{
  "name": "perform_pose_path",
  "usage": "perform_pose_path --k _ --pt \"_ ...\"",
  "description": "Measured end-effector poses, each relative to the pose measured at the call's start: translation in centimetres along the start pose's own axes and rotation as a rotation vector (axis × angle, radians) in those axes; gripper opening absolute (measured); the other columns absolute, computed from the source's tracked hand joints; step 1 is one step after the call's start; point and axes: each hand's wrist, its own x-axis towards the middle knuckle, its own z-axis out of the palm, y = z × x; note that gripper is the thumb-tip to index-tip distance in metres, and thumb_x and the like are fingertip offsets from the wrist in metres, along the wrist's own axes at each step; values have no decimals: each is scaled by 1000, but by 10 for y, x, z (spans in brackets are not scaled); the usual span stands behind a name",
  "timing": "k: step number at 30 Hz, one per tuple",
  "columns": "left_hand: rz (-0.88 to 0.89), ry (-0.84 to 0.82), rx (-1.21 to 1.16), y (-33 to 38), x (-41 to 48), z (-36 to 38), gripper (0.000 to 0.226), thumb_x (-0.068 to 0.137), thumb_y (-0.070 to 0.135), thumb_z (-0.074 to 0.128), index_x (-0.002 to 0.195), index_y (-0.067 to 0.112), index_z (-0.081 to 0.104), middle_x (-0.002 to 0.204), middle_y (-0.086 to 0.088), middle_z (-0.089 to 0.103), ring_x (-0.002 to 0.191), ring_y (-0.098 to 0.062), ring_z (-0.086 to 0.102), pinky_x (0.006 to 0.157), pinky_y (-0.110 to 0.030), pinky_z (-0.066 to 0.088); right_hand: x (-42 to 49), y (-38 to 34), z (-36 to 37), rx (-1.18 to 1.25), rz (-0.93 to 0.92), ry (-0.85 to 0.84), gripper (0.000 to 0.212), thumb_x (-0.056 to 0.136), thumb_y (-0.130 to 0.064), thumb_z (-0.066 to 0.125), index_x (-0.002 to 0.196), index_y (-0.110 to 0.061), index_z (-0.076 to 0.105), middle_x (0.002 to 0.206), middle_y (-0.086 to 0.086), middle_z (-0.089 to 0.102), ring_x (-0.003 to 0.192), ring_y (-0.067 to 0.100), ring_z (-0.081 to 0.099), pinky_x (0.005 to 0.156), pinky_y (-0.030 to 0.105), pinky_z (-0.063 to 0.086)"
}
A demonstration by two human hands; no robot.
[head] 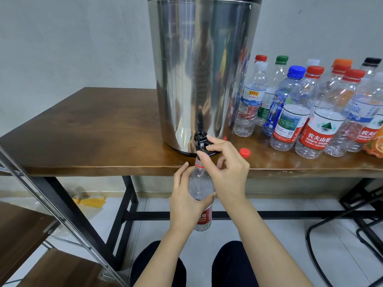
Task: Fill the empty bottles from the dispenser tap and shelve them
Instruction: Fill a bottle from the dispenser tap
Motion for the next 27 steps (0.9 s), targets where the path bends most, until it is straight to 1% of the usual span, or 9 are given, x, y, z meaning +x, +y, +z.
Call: perform_pose_path --k 8,12,15,17,19,21,23,25,27 --pt "4 6 7 -1 0 0 80 64 43 89 132 35 48 144 26 34 125 -2 49 89 -20 51 0 0 0 13 0 1 33 88 -42 65 87 -9 68 116 -12 65 46 10 43 56 13 41" --pt "-3 -14 1 -1 0 0 79 64 39 90 130 35 48 144 26 34 122 4 47 86 -8 44 1 0 -2 11 -12 -19 42 90 -51 60 88 -10 68 118 -12 65 46 10 43 56 12 41" --pt "3 -28 16 -3 0 0 77 64 34 89 129 37 46 144 26 33 118 11 45 83 -7 43 3 4 -6 23 -19 -70 43 90 -52 60 92 -10 70 122 -12 63 46 11 42 58 12 41" --pt "8 -35 30 -3 0 -1 76 65 33 87 129 36 47 143 26 33 115 18 43 82 -8 42 4 7 -11 6 -50 -115 38 90 -49 61 97 -12 70 125 -13 61 48 9 43 61 11 41" --pt "7 -38 38 -4 0 -2 75 65 34 86 130 34 48 144 25 33 114 16 44 83 -11 43 6 11 -16 -26 -94 -168 31 91 -44 62 100 -15 70 127 -14 60 54 1 46 64 11 43" --pt "4 -40 47 -4 1 -2 75 66 35 86 130 34 48 144 25 32 113 14 44 83 -12 44 9 13 -20 -62 -135 -207 31 93 -41 60 101 -13 71 127 -13 60 68 -10 50 69 8 42" --pt "6 -42 57 -4 1 -2 75 66 36 87 130 34 47 144 26 32 114 13 44 83 -13 43 12 14 -23 -99 -181 -231 33 94 -39 58 101 -10 72 125 -9 62 84 -15 52 75 5 41" --pt "7 -42 60 -5 1 -2 75 66 35 87 130 33 48 144 26 32 115 10 45 84 -11 43 15 15 -25 -125 -222 -249 32 95 -37 58 102 -9 72 124 -4 66 96 -3 60 79 11 46" --pt "6 -51 54 -5 1 -3 75 66 35 88 129 34 47 143 27 32 115 14 43 80 -3 39 16 17 -26 -139 -255 -256 26 94 -31 61 101 -9 72 124 0 67 102 9 64 82 24 54"
